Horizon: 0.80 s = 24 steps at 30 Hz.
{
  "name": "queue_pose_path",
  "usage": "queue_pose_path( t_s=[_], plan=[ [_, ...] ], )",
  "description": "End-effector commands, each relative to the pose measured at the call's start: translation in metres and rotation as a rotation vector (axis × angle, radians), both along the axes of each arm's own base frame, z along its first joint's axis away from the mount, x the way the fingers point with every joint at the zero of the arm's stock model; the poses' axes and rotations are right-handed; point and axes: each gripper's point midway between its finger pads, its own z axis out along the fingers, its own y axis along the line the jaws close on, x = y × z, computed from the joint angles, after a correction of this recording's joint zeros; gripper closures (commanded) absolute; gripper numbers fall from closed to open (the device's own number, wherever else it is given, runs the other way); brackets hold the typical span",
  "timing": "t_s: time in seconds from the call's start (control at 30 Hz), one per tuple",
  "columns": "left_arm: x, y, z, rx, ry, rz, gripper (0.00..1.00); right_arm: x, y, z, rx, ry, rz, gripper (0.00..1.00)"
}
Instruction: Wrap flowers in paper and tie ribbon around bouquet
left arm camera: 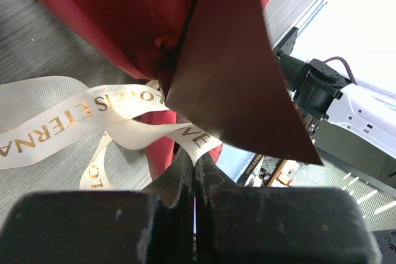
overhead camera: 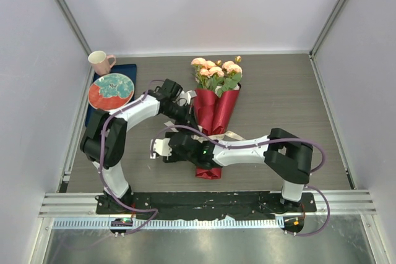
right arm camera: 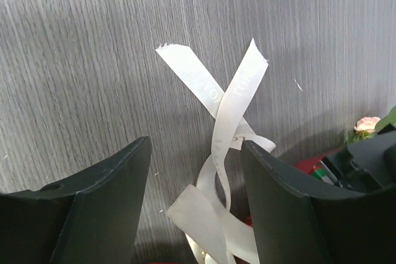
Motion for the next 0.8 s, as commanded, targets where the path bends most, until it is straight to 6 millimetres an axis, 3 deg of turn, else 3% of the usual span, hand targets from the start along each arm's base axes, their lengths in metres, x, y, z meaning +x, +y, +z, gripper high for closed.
queue_pose_path(
  t_s=[0.0, 0.13, 0.37, 0.67, 0.77],
  plan=[
    [-0.017, 0.003, -0.002, 0.019, 0.049, -0.093, 0.99, 0.035, 0.01, 0.027, 0.009, -0.097, -0.012, 0.33],
    [-0.017, 0.004, -0.003, 0.014, 0.045, -0.106, 0.98, 0.053, 0.004, 0.013, -0.058, -0.129, -0.055, 0.34],
    [-0.019, 0.012, -0.011, 0.012, 0.067, -0.101, 0.99, 0.069, -0.001, -0.011, -0.096, -0.115, -0.087, 0.38],
    [-0.022, 0.012, -0.01, -0.013, 0.061, -0.105, 0.99, 0.099, -0.005, -0.025, -0.139, -0.167, -0.188, 0.38],
    [-0.025, 0.013, -0.013, -0.012, 0.065, -0.105, 0.99, 0.106, -0.008, -0.03, -0.15, -0.167, -0.211, 0.43]
  ],
)
